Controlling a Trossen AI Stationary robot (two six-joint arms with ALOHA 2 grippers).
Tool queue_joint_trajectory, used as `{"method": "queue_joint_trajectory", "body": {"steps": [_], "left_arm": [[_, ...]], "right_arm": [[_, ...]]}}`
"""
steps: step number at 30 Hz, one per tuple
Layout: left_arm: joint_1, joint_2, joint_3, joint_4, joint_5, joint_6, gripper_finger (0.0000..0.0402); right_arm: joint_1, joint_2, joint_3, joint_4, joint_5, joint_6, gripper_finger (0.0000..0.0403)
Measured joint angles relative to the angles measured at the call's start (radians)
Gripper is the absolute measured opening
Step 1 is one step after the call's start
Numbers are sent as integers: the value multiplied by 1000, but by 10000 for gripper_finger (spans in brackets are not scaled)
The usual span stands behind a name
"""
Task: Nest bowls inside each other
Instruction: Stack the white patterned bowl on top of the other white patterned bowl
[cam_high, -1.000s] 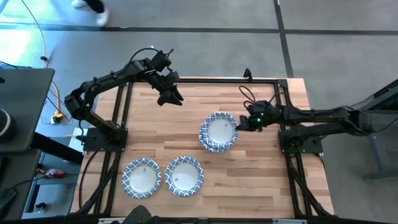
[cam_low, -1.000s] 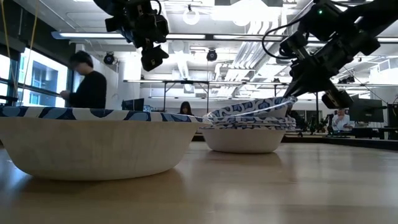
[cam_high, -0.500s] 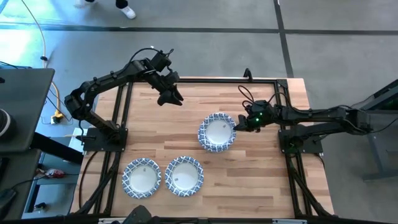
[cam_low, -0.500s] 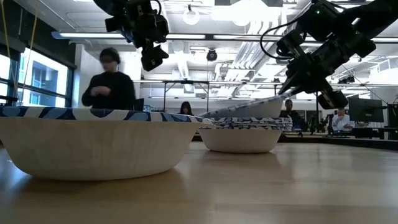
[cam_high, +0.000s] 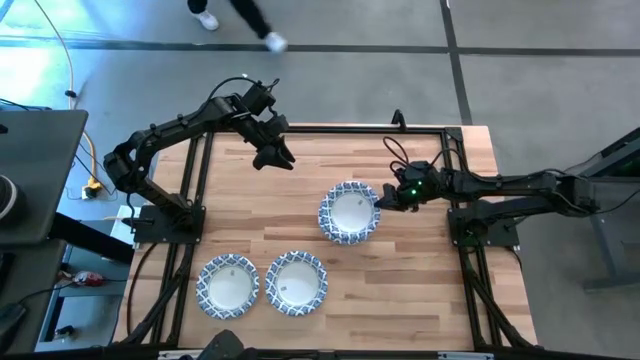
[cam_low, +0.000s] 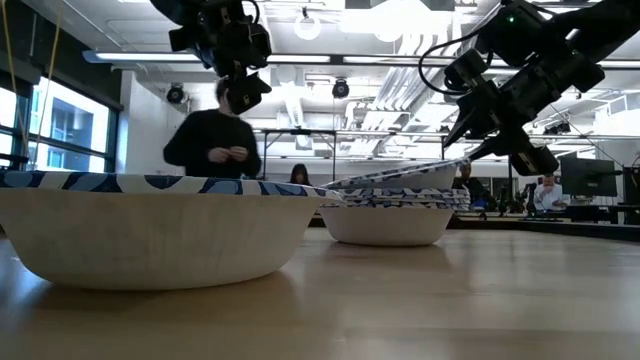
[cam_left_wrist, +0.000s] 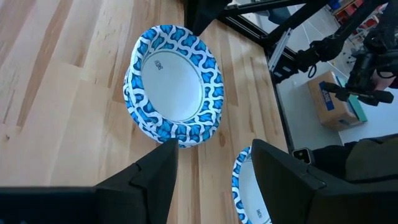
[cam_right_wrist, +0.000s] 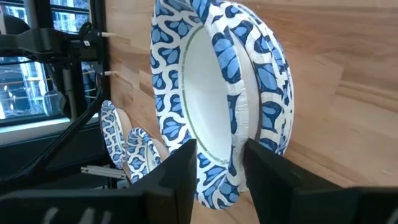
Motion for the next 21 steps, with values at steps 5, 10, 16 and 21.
{"method": "queue_joint_trajectory", "body": {"steps": [5, 10, 16, 21], "left_arm": [[0, 0, 0, 0, 0, 2, 193], [0, 0, 0, 3, 0, 2, 193], [0, 0, 0, 3, 0, 1, 193], [0, 0, 0, 3, 0, -8, 193]], "right_arm": [[11, 0, 0, -1, 19, -2, 122], [30, 11, 0, -1, 22, 4, 122], [49, 70, 16, -4, 17, 2, 122], [51, 136, 79, -62, 3, -69, 122]]}}
